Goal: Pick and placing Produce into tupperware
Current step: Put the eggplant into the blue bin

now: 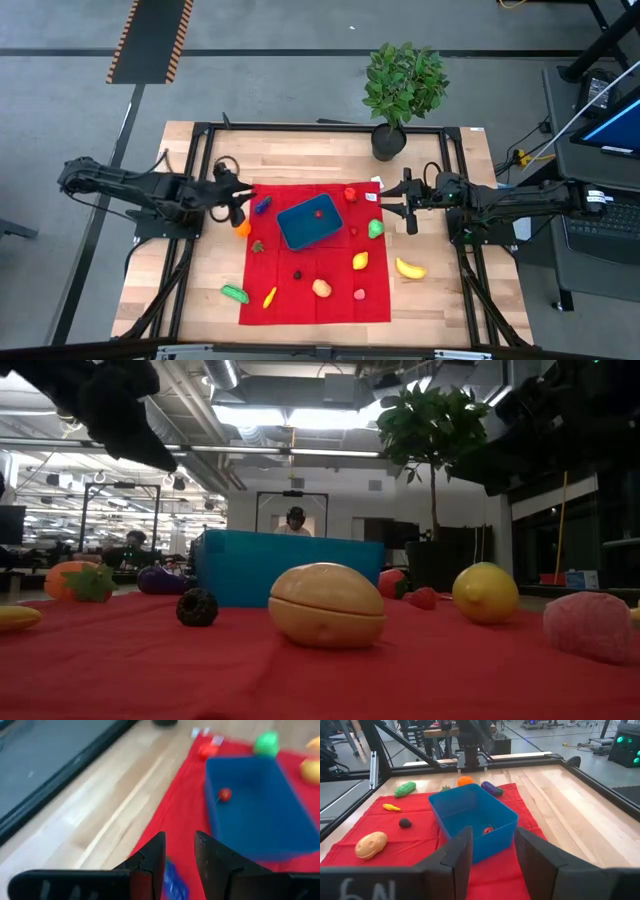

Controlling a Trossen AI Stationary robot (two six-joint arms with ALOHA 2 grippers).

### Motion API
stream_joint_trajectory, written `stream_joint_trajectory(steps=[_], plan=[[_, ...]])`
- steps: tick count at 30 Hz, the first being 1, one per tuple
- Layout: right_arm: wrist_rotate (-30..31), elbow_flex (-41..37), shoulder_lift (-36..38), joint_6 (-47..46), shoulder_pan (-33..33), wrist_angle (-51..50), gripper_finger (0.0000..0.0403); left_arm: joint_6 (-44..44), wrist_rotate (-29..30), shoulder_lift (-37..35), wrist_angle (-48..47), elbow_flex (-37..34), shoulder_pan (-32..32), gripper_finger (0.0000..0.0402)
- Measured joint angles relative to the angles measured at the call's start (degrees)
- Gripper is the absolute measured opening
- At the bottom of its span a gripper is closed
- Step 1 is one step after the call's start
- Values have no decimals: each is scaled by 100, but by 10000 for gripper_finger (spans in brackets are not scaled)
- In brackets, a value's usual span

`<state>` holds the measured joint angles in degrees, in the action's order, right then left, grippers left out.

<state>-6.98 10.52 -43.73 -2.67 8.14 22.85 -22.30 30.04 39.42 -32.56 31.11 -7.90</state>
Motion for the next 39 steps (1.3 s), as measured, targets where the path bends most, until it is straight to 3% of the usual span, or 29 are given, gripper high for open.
stream_joint_trajectory(steps=[7,13,20,24,29,39], plan=[[0,2,-2,10,-2,-28,149,23,59,1202,-533,486,85,99],[0,2,-4,-6,-2,-44,149,35,40,1873,-863,653,269,138],[-2,2,-4,-9,-2,-46,149,-42,20,2067,-923,654,433,201],[-2,2,-4,-9,-2,-48,149,-514,-217,2067,-924,654,493,222],[-2,2,-4,-9,-2,-48,149,-996,-1205,2067,-923,654,591,230],[-4,4,-4,-9,-2,-113,149,-1462,-1275,2135,-715,656,592,225]])
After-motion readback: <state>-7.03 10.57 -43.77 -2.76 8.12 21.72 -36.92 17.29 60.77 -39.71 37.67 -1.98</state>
